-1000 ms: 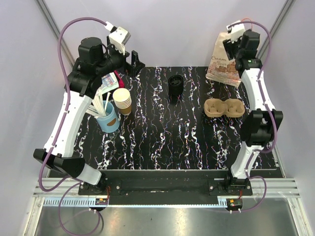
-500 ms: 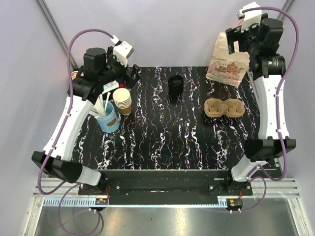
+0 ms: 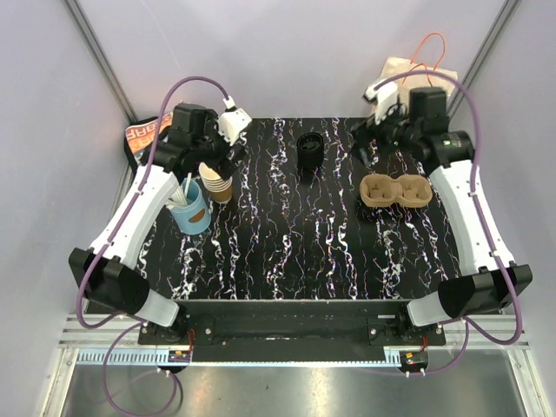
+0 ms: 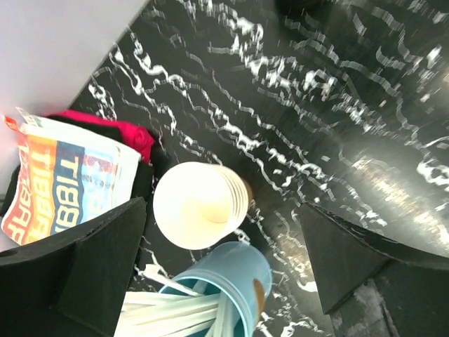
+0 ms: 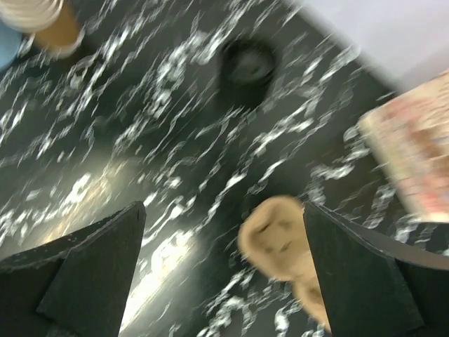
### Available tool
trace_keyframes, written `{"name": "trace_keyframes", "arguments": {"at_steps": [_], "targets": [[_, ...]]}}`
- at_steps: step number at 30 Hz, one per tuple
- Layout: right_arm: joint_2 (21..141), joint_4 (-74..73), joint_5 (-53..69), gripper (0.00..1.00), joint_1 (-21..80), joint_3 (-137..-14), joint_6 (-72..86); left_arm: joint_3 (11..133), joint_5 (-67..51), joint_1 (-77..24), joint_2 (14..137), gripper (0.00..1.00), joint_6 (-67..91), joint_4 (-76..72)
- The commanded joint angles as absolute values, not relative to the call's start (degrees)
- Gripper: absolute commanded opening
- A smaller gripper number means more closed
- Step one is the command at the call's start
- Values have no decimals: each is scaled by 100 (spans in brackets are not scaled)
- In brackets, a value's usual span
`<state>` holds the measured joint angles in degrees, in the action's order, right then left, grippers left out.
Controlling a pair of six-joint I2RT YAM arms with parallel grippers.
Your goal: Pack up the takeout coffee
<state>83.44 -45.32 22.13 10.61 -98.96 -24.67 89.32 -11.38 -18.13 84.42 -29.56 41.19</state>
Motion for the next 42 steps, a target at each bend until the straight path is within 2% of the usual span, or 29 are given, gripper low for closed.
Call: {"name": "trace_keyframes", "arguments": {"at_steps": [1,3,9,14,21,29,38,42], "targets": [[8218,-4676,2575,100,1248,-9352,-2601,8974,-835,-1775,8745,96,-3296,4140],[8192,-4658,2636,99,1274,-9125,-2610,8982,-835,-1767,8868,90,-3357,4192],[8121,-4544,2716,98,1301,-8737,-2558,9123,-861,-1679,9245,81,-3384,4473],[8130,-4491,2760,98,1310,-8640,-2505,9369,-897,-1600,9544,66,-3217,4807],[8183,-4482,2795,97,1327,-8596,-2487,9457,-870,-1547,9817,60,-3120,4834],[8156,-4412,2795,96,1336,-8499,-2461,9562,-896,-1529,10019,45,-3103,4843],[8148,-4368,2795,95,1345,-8464,-2435,9580,-888,-1512,10107,41,-3111,4887],[8148,-4359,2786,95,1345,-8438,-2435,9598,-888,-1485,10134,34,-3129,4904]]}}
